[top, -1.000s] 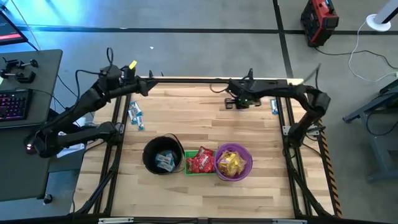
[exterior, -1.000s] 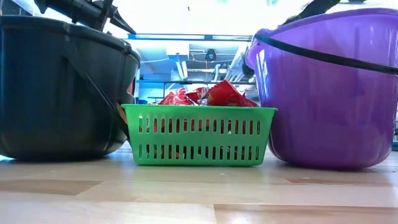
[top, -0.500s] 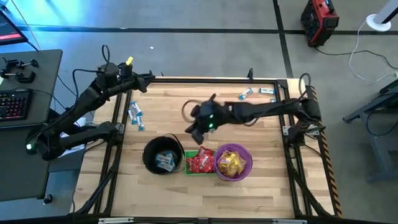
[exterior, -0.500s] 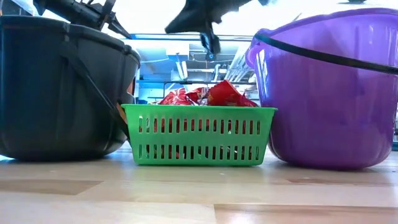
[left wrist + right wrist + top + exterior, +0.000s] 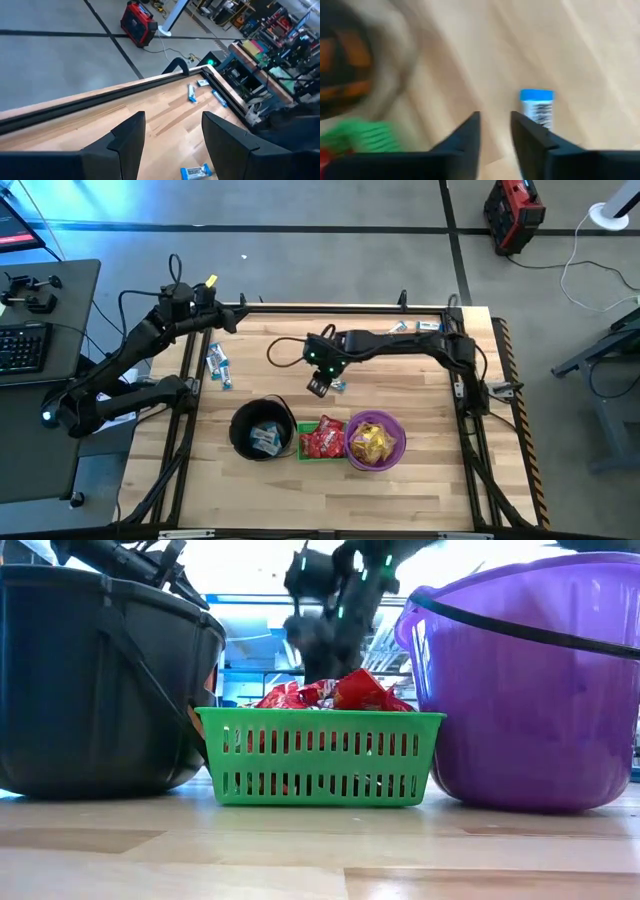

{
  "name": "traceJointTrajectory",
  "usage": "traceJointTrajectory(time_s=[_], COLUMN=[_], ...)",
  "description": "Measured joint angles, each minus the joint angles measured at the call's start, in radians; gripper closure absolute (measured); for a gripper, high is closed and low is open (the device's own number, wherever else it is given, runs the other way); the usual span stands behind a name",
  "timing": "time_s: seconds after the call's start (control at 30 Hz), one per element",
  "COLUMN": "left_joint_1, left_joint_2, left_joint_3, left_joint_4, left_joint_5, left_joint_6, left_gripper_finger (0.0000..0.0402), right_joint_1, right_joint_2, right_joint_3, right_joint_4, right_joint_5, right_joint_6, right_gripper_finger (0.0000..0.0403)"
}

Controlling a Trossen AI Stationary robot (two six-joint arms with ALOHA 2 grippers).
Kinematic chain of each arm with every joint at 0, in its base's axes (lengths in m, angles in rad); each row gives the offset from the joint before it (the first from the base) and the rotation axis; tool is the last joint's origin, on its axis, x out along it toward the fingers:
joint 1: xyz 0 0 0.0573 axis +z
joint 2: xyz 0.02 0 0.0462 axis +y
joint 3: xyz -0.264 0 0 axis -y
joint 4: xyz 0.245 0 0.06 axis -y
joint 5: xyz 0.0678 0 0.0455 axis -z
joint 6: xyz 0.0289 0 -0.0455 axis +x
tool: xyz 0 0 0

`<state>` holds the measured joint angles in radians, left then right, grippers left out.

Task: Sort candy by brand, put in halloween buckets
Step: Put the white chocolate into the black bucket

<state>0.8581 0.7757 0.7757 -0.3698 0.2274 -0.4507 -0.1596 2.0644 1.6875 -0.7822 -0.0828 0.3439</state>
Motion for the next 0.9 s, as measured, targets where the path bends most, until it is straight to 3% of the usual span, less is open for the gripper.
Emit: traceJointTrajectory(time_s=[0.17,0.27,0.53,0.67,0.9], left_joint_1=[0.0,0.0,-0.001,-0.013,-0.041], left_joint_2=[0.0,0.0,0.0,0.0,-0.002], left_joint_3=[0.0,0.0,0.0,0.0,0.0], left_joint_4=[0.0,0.0,0.001,0.001,0.011], left_joint_5=[0.0,0.0,-0.001,-0.001,0.0], left_joint_6=[-0.042,-0.043,-0.092,-0.098,-0.12], left_gripper_finger=[0.0215,0.0215,0.0215,0.0215,0.0215], right_joint_1=[-0.032,-0.032,-0.032,-0.032,-0.036], right_joint_2=[0.084,0.128,0.183,0.188,0.189], right_joint_3=[0.0,0.0,0.004,0.005,0.005], right_joint_4=[0.008,0.003,0.01,-0.003,-0.009], right_joint_5=[0.003,0.031,0.076,0.081,0.024], right_joint_6=[-0.155,-0.251,-0.301,-0.3,-0.297], right_gripper_finger=[0.0186,0.014,0.0124,0.0169,0.0357])
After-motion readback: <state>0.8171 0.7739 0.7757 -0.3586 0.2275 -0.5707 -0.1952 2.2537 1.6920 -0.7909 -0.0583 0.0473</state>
